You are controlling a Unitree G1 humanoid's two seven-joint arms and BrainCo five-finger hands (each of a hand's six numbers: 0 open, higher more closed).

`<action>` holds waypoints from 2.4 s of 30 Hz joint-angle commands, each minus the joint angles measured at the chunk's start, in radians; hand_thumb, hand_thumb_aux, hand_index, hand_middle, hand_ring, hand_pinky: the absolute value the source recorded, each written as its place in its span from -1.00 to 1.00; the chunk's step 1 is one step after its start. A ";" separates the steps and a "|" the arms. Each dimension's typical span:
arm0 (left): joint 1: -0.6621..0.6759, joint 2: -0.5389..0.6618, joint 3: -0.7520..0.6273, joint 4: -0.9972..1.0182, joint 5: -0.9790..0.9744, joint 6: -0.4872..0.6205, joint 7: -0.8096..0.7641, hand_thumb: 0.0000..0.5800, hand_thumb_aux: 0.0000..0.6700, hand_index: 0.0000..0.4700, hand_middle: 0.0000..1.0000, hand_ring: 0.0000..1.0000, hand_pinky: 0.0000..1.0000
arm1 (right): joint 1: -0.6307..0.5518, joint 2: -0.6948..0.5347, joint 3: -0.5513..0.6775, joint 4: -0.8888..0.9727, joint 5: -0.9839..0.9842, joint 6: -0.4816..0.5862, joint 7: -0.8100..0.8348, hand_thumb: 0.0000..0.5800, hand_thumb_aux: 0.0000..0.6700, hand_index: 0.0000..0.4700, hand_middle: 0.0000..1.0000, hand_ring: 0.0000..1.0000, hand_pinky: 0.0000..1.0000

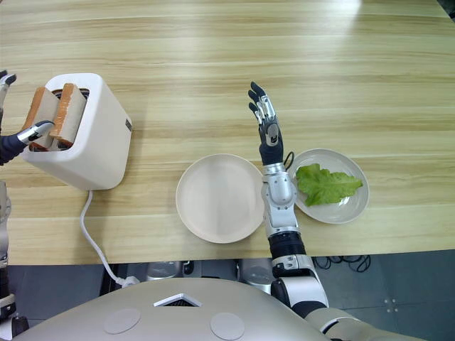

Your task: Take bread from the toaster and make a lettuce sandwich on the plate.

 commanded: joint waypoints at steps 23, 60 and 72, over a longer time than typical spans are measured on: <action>-0.044 0.055 -0.131 0.170 -0.031 0.092 0.078 0.33 -0.16 -0.18 -1.00 -1.00 -1.00 | -0.016 -0.017 -0.001 0.044 -0.054 -0.057 -0.032 -1.00 -1.00 -1.00 -1.00 -1.00 -1.00; -0.055 0.030 -0.128 0.086 -0.082 0.096 0.161 -1.00 -1.00 -1.00 -1.00 -1.00 -1.00 | -0.025 -0.042 0.037 0.074 -0.148 -0.110 -0.086 -1.00 -1.00 -1.00 -1.00 -1.00 -1.00; -0.068 0.044 -0.158 0.167 -0.086 0.106 0.114 -1.00 -1.00 -1.00 -1.00 -1.00 -1.00 | -0.023 -0.043 0.041 0.071 -0.152 -0.112 -0.095 -1.00 -1.00 -1.00 -1.00 -1.00 -1.00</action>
